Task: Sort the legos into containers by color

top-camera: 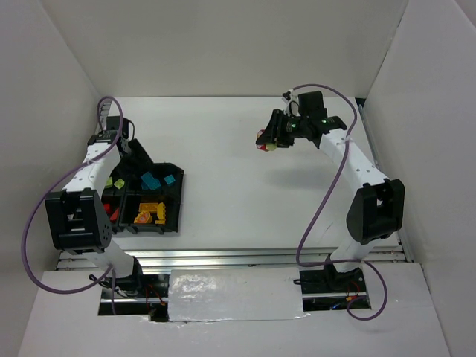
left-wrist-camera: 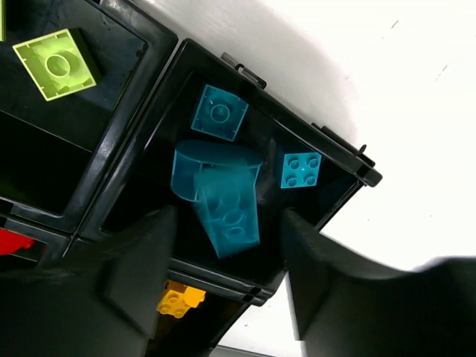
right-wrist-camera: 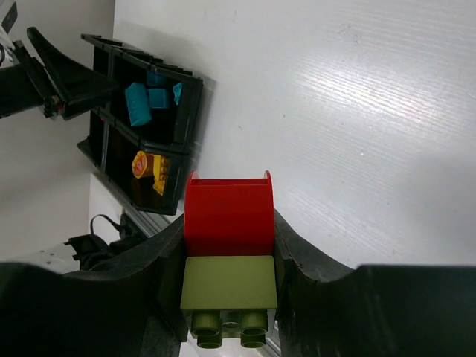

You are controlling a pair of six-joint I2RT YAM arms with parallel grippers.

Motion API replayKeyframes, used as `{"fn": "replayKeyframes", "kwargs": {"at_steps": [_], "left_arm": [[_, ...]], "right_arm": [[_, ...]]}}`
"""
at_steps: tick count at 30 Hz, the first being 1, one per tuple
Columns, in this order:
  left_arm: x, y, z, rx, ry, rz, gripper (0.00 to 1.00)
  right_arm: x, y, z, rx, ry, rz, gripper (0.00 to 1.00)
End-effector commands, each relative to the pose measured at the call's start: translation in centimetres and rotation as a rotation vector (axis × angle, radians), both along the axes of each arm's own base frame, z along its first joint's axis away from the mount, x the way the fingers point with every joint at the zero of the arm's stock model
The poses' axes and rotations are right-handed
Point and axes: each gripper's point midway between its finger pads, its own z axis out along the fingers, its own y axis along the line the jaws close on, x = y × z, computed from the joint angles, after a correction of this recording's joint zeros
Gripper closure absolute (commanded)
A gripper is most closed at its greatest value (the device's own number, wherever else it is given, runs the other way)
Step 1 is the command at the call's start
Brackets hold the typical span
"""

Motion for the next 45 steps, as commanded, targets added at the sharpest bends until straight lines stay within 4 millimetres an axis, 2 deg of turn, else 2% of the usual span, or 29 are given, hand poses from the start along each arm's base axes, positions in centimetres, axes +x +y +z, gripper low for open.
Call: {"fn": "replayKeyframes", "kwargs": {"at_steps": [1,3,4,6,8,9,10,12,13,14,16,17,21,22,25,26,28,31,34,40,45], "left_arm": [[0.9,0.2,2.0,0.01,-0.073,0.021,0.25],[1.3,0.1,2.5,0.007,-0.099,0.021,0.12],[1.5,-0.3,2.9,-0.011,-0.113,0.013,0.01],[2.2,-0.8,4.2,-0.029,-0.157,-0.008,0.0],[3.0,-2.2,6.3,-0.061,-0.236,-0.079,0.01],[3.4,-3.6,7.4,-0.084,-0.284,-0.137,0.0],[4.7,-4.8,9.4,-0.099,-0.388,-0.215,0.01],[4.8,-9.8,11.9,-0.27,-0.496,-0.416,0.01],[5.7,-11.6,13.8,-0.331,-0.594,-0.502,0.01],[4.7,-14.5,15.1,-0.444,-0.628,-0.62,0.01],[4.5,-17.4,17.3,-0.503,-0.714,-0.73,0.0],[3.6,-19.5,18.3,-0.549,-0.74,-0.811,0.01],[2.5,-23.2,22.4,-0.683,-0.857,-0.938,0.0],[2.4,-24.0,24.0,-0.699,-0.915,-0.979,0.0],[1.6,-25.8,25.5,-0.818,-0.919,-1.035,0.01],[1.1,-26.8,26.6,-0.835,-0.964,-1.081,0.01],[0.2,-28.2,27.0,-0.891,-0.962,-1.128,0.01],[-0.8,-30.8,26.4,-0.911,-0.929,-1.203,0.0],[-1.7,-31.9,25.9,-0.935,-0.91,-1.245,0.04],[-3.3,-32.8,26.2,-0.995,-0.906,-1.312,0.17],[-3.8,-32.9,25.3,-1.021,-0.866,-1.323,0.25]], "right_arm": [[-0.8,0.5,2.2,0.026,-0.053,0.027,1.0],[-1.1,0.7,1.9,0.032,-0.044,0.038,1.0],[-1.0,0.6,1.9,0.036,-0.043,0.035,1.0],[-1.3,1.0,2.1,0.052,-0.045,0.053,1.0],[-1.5,1.3,2.3,0.071,-0.041,0.065,1.0],[-1.5,1.4,2.7,0.089,-0.051,0.08,1.0],[-2.0,2.0,3.2,0.121,-0.048,0.112,1.0],[-2.2,2.5,4.4,0.169,-0.082,0.155,1.0],[-2.9,3.0,5.0,0.209,-0.077,0.197,1.0],[-3.2,3.2,5.5,0.227,-0.085,0.215,1.0],[-4.1,3.8,6.8,0.283,-0.107,0.275,1.0],[-4.3,3.9,7.5,0.304,-0.14,0.303,1.0],[-7.0,4.9,8.6,0.388,-0.167,0.438,1.0],[-8.0,5.2,8.9,0.411,-0.167,0.487,1.0],[-9.6,5.9,9.2,0.448,-0.178,0.568,1.0],[-10.3,6.1,9.8,0.475,-0.186,0.607,1.0],[-11.2,6.5,9.7,0.489,-0.181,0.643,1.0],[-11.9,6.8,10.0,0.49,-0.193,0.672,1.0],[-12.4,6.7,10.5,0.501,-0.205,0.696,1.0],[-12.6,6.6,10.4,0.507,-0.206,0.687,1.0],[-12.1,6.6,10.5,0.49,-0.228,0.665,1.0]]}}
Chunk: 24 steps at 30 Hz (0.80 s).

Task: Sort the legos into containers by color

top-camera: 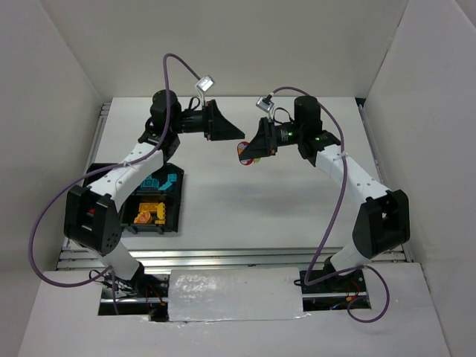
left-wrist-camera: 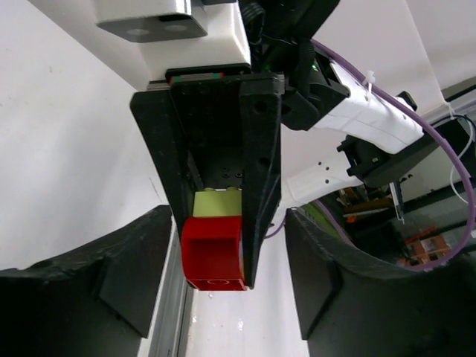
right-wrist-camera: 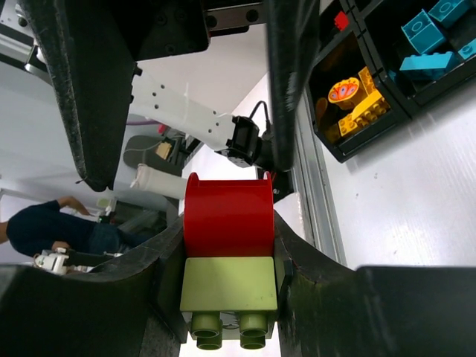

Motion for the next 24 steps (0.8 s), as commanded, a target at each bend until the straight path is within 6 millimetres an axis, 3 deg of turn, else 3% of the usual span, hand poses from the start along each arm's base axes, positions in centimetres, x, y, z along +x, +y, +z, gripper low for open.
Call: {"fn": "replayKeyframes", "kwargs": {"at_steps": [1,13,16,18,22,24], "left_arm": [[-1.2,-0.1,0.6,-0.022,-0.052,-0.067,0.27],[-0.8,-0.7,-2.4,0.092,-0.019,-0.066,0.35],[-1.2,-0.9,-2.2,0.093,-0.015,-0.078,0.39],[-1.5,-1.1,-1.9,0.086,-0.03,-0.089,0.44],[-1.6,-1.2,-1.5,0.08,-0.031,-0.1,0.74],[-1.7,-1.3,-1.2,0.071,-0.04,-0.105,0.79]], "right_arm": [[-0.5,-0.4,1.8,0.021,-0.101,-0.006,1.0],[0.0,-0.8,2.3,0.002,-0.143,-0.048,1.0],[0.3,-0.9,2.2,-0.003,-0.141,-0.058,1.0],[0.4,-0.9,2.3,-0.002,-0.141,-0.061,1.0],[0.5,-0.8,2.1,-0.002,-0.135,-0.058,1.0],[0.4,-0.8,2.1,0.002,-0.129,-0.051,1.0]]}}
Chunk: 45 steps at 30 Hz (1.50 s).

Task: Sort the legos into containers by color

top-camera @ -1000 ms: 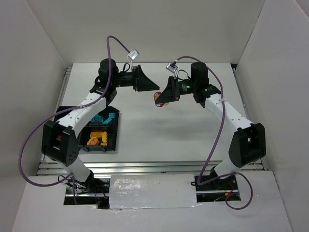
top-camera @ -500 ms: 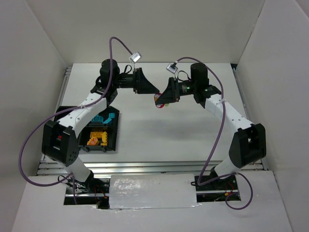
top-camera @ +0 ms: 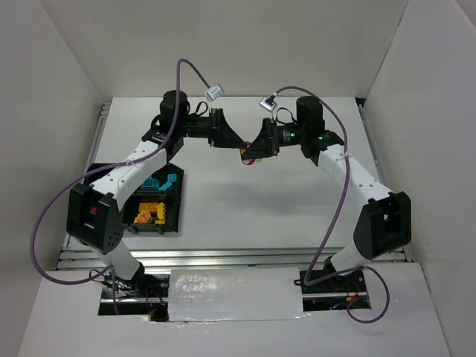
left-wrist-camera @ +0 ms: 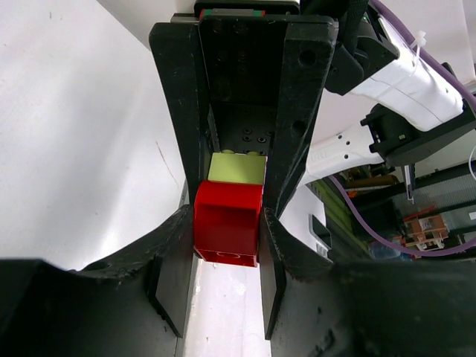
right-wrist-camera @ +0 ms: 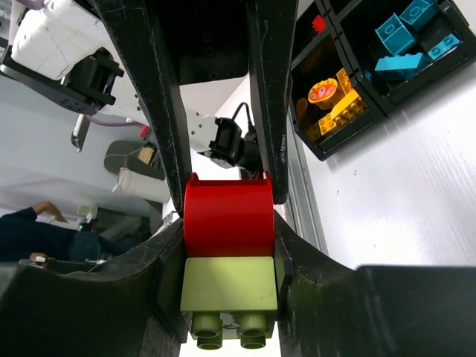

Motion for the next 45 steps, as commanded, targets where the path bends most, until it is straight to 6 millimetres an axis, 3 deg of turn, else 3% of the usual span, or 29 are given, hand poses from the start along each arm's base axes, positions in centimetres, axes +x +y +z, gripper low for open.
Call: {"fn": "replayKeyframes", "kwargs": {"at_steps": [1,3,4,5,6,11,19,25,27,30,31,33,34,35,41,43,44,45], "left_arm": [[-0.9,-0.8,2.1,-0.042,-0.074,-0.064,0.85],[-0.9,-0.9,2.6,-0.056,-0.078,-0.071,1.0],[-0.9,-1.0,2.6,-0.058,-0.075,-0.073,1.0],[-0.9,-1.0,2.8,-0.061,-0.082,-0.074,1.0],[-1.0,-1.0,2.8,-0.061,-0.086,-0.078,1.0],[-0.9,-0.9,2.6,-0.048,-0.096,-0.083,1.0],[-0.5,-0.5,2.4,-0.028,-0.111,-0.073,1.0],[0.2,0.0,1.9,-0.01,-0.11,-0.053,1.0],[0.4,0.2,1.7,-0.009,-0.107,-0.048,1.0],[0.6,0.4,1.4,-0.004,-0.103,-0.039,1.0],[0.7,0.6,1.2,-0.001,-0.1,-0.034,1.0],[0.8,0.8,1.1,0.001,-0.102,-0.028,1.0],[0.9,1.0,1.0,0.001,-0.104,-0.025,1.0],[0.9,1.0,1.1,0.001,-0.107,-0.023,1.0],[1.6,2.7,0.2,0.015,-0.108,0.015,1.0],[2.2,4.3,-0.4,0.032,-0.102,0.058,1.0],[2.8,6.1,-0.8,0.046,-0.101,0.106,1.0],[2.8,6.1,-0.8,0.046,-0.101,0.106,1.0]], "right_arm": [[-0.2,-0.2,2.8,0.033,-0.093,0.0,1.0],[-0.4,-0.2,2.7,0.038,-0.085,0.012,0.93],[-0.3,-0.2,2.6,0.039,-0.082,0.014,0.85],[-0.4,-0.2,2.7,0.041,-0.08,0.018,0.37],[-0.6,-0.2,2.6,0.042,-0.075,0.022,0.04],[-0.1,-0.9,2.2,0.027,-0.09,-0.032,0.0],[0.3,-3.5,2.1,0.044,-0.098,-0.082,0.02],[-0.1,-3.8,2.0,0.052,-0.107,-0.073,0.17],[-0.1,-3.9,2.0,0.053,-0.108,-0.076,0.3],[0.0,-4.1,1.8,0.053,-0.099,-0.079,0.4],[-0.1,-4.1,1.8,0.052,-0.093,-0.078,0.56],[0.0,-4.1,1.7,0.052,-0.088,-0.079,0.72],[0.2,-4.2,1.9,0.057,-0.11,-0.081,0.93],[0.2,-4.1,1.8,0.057,-0.109,-0.082,1.0],[1.1,-4.4,1.1,0.044,-0.102,-0.107,1.0],[1.7,-4.7,0.5,0.034,-0.094,-0.135,1.0],[2.3,-4.9,0.0,0.025,-0.07,-0.169,1.0],[2.3,-4.9,0.0,0.024,-0.07,-0.17,1.0]]}}
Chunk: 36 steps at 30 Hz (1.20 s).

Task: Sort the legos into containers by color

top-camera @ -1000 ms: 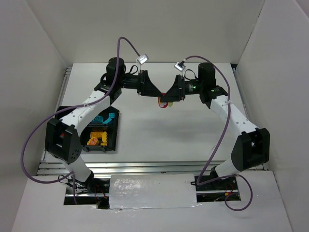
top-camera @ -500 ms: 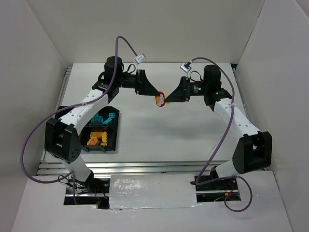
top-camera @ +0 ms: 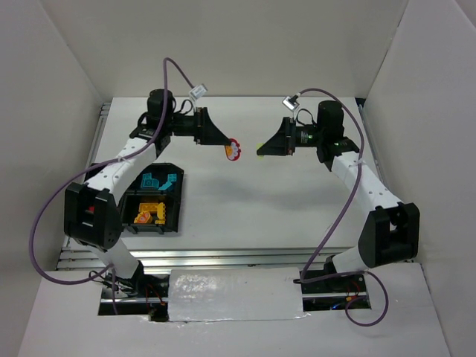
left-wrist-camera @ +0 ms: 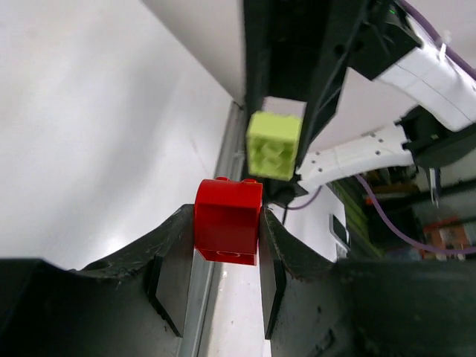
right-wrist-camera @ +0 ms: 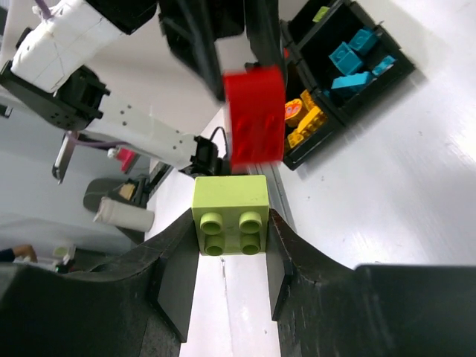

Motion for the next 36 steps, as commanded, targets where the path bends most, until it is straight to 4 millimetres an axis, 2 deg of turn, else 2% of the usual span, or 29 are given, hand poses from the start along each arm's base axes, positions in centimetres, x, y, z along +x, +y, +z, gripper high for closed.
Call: {"fn": "replayKeyframes", "kwargs": {"at_steps": [1,2,4,5,6,8,9,11,12,13,15,18,19,20,24,28,32,34,36], "left_arm": [[1.1,4.1,0.4,0.014,-0.07,0.095,1.0],[1.4,4.8,0.4,0.029,-0.101,0.124,1.0],[1.8,6.6,-1.5,0.081,-0.031,0.199,1.0],[1.8,7.3,-1.4,0.094,-0.046,0.233,1.0],[2.3,8.4,-2.7,0.148,-0.002,0.311,1.0],[3.4,11.3,-4.1,0.253,0.012,0.467,1.0],[4.0,13.6,-5.9,0.377,0.074,0.6,1.0],[4.5,17.8,-7.5,0.548,0.127,0.797,1.0],[3.7,20.7,-8.7,0.644,0.209,0.898,1.0],[3.6,24.3,-9.4,0.737,0.271,1.073,1.0],[1.6,30.1,-11.1,0.789,0.425,1.27,1.0],[-3.4,36.1,-12.7,0.845,0.623,1.528,1.0],[-5.1,37.0,-12.7,0.868,0.665,1.584,1.0],[-6.5,38.7,-12.8,0.934,0.683,1.661,1.0],[-10.9,41.5,-13.0,1.067,0.793,1.844,1.0],[-13.3,43.5,-14.2,1.111,0.862,1.941,1.0],[-12.4,43.8,-15.8,1.056,0.879,1.91,1.0],[-11.8,43.5,-16.4,1.022,0.877,1.889,0.97],[-11.3,43.4,-16.8,1.008,0.871,1.875,0.85]], "right_arm": [[1.0,-0.7,0.1,-0.001,-0.025,-0.05,1.0],[1.4,-0.7,-0.3,-0.013,-0.004,-0.075,1.0],[1.7,-0.8,-0.8,-0.025,0.014,-0.094,1.0],[2.0,-0.9,-1.0,-0.035,0.019,-0.118,1.0],[2.2,-1.0,-1.1,-0.045,0.025,-0.138,1.0],[2.6,-1.0,-1.6,-0.073,0.045,-0.165,1.0],[3.1,-1.0,-1.9,-0.093,0.052,-0.198,1.0],[3.3,-0.8,-2.3,-0.126,0.059,-0.212,1.0],[3.7,-0.8,-2.7,-0.148,0.056,-0.236,1.0],[3.6,-0.4,-2.8,-0.161,0.066,-0.23,1.0],[3.9,-0.2,-3.2,-0.18,0.065,-0.237,1.0],[3.7,0.5,-3.2,-0.194,0.062,-0.223,1.0],[3.7,0.6,-3.3,-0.196,0.066,-0.22,1.0],[3.6,0.8,-3.4,-0.194,0.069,-0.212,1.0],[3.2,1.7,-3.6,-0.187,0.078,-0.18,1.0],[2.8,2.7,-3.5,-0.18,0.083,-0.144,1.0],[2.1,3.5,-3.7,-0.169,0.097,-0.104,1.0],[2.0,3.7,-3.8,-0.169,0.1,-0.095,1.0],[1.8,3.8,-3.7,-0.17,0.092,-0.088,1.0]]}}
